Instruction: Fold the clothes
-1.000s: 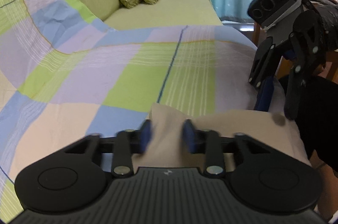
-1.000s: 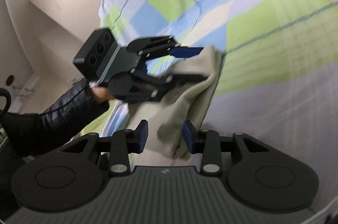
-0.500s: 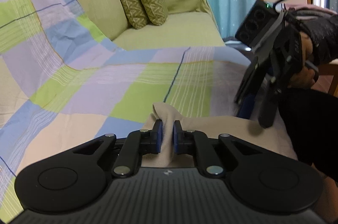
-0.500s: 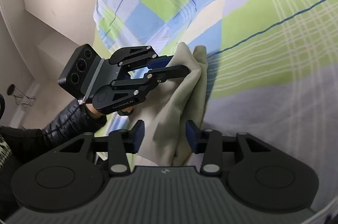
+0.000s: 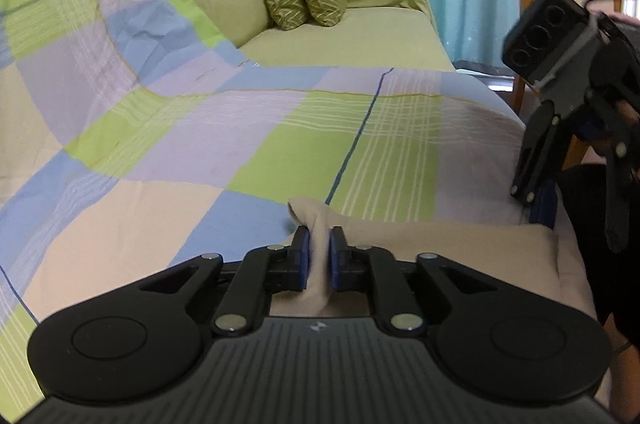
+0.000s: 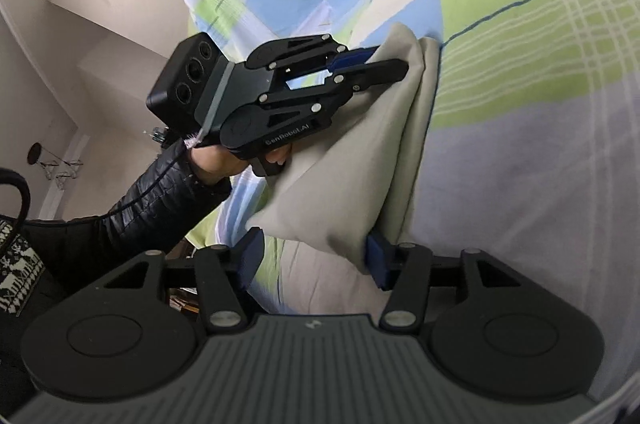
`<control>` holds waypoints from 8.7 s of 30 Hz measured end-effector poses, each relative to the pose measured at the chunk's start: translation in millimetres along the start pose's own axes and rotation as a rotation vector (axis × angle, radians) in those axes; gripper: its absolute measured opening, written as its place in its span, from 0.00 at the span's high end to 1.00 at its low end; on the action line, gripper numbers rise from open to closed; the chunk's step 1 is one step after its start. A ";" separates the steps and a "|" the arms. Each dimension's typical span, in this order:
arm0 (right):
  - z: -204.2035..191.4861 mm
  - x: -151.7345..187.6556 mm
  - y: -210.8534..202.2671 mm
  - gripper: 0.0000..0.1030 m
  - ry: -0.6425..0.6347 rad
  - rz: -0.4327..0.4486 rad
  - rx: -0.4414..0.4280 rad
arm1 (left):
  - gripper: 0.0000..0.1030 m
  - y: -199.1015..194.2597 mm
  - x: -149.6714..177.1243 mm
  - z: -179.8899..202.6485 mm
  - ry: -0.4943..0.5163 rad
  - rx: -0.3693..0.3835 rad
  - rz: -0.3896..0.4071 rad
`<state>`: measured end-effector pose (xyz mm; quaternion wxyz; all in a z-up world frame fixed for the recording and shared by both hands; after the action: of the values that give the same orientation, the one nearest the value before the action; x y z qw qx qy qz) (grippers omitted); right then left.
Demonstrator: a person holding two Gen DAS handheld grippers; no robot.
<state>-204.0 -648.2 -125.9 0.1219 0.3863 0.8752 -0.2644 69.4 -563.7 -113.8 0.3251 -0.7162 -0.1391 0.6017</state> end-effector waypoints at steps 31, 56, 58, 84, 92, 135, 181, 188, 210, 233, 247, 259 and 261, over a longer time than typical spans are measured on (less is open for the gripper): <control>-59.3 -62.3 61.3 0.53 -0.487 0.156 0.385 | 0.50 -92.3 64.9 -25.9 -0.408 -0.301 0.118; -43.8 -81.7 101.2 0.61 -0.571 0.168 0.550 | 0.54 -129.0 113.0 -15.4 -0.521 -0.529 0.052; -46.7 -80.2 95.2 0.61 -0.551 0.196 0.604 | 0.54 -130.9 113.1 -14.4 -0.539 -0.540 0.046; -102.4 20.8 66.2 0.38 -0.524 0.212 0.787 | 0.56 -156.9 93.5 47.3 -0.448 -0.592 -0.011; -125.9 48.2 54.1 0.38 -0.700 0.164 0.895 | 0.52 -169.2 109.2 127.1 -0.099 -0.473 0.041; -102.0 106.1 107.7 0.90 -1.490 -0.173 1.215 | 0.96 -103.2 137.0 168.9 0.376 -0.612 -0.277; -100.1 59.6 86.8 0.73 -0.638 0.266 0.802 | 0.67 -141.5 101.0 127.3 -0.260 -0.474 0.047; -95.9 58.5 76.6 0.68 -0.605 0.255 0.842 | 0.62 -148.7 129.7 112.5 -0.253 -0.586 -0.042; -94.1 10.3 92.4 0.70 -0.637 0.296 0.763 | 0.60 -165.8 125.2 48.9 -0.354 -0.662 0.055; -72.4 -67.6 145.4 0.72 -0.769 0.212 0.697 | 0.59 -95.6 84.8 13.1 -0.337 -0.553 0.040; -61.9 -59.4 86.1 0.70 -0.650 0.342 0.781 | 0.59 -119.3 89.2 26.7 -0.379 -0.613 0.025; -57.8 -12.1 68.7 0.57 -0.508 0.316 0.863 | 0.59 -124.9 93.8 42.4 -0.401 -0.645 -0.060; -70.9 -5.9 65.3 0.57 -0.528 0.326 0.855 | 0.59 -127.5 94.6 47.1 -0.406 -0.648 -0.065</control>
<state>-152.3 -575.6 -88.6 0.2094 0.4530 0.5571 -0.6638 71.5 -398.2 -109.2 0.0667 -0.6435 -0.4061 0.6454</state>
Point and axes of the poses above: each gripper's, at about its wrist camera, not at the fingertips, and y roughly the way its jaws point, z to its right, x to its underside, the point moved 3 cm from there along y, roughly the way its jaws point, and after that the axes turned 2 degrees about x, right-handed, at the moved point
